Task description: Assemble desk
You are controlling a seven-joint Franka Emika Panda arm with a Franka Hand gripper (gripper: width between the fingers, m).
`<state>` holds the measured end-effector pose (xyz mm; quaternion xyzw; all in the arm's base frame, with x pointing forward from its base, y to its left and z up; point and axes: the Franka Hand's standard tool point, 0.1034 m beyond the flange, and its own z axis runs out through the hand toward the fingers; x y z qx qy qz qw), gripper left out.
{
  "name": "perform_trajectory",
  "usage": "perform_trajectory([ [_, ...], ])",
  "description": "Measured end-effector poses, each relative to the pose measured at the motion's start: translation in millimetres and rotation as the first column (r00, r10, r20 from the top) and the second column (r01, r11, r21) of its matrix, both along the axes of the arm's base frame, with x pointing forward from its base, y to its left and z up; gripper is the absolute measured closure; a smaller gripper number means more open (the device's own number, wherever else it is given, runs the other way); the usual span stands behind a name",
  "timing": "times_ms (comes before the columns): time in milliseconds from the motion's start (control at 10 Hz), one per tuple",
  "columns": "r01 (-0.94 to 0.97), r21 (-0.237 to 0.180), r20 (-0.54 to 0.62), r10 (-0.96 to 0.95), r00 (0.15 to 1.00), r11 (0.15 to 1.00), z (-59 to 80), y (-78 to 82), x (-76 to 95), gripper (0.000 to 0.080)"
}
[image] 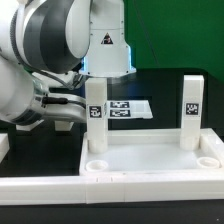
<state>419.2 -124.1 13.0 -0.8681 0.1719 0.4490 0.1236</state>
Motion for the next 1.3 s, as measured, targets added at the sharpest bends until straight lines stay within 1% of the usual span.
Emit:
perform_trajectory([
  [100,0.0,0.0,0.0,0.0,1.0,1.0,0.1,-0.2,0.0,0.0514],
  [900,0.001,0.0,0.0,-0.001,1.0,1.0,0.1,-0.6,-0.2,0.0513],
  [1000,0.003,0.006,-0.003,-0.003,1.0,1.0,3.4,-1.4,0.0,0.0512],
  [1100,0.016,0.024,-0.015,-0.016,1.0,1.0,27.3,-5.9,0.9,0.0512],
  [1200,0.031,0.026,0.005,-0.031,1.0,0.999,47.5,-9.2,3.0,0.0512],
  [1300,0.046,0.039,0.006,-0.046,0.999,0.998,69.9,-6.7,1.8,0.0512],
])
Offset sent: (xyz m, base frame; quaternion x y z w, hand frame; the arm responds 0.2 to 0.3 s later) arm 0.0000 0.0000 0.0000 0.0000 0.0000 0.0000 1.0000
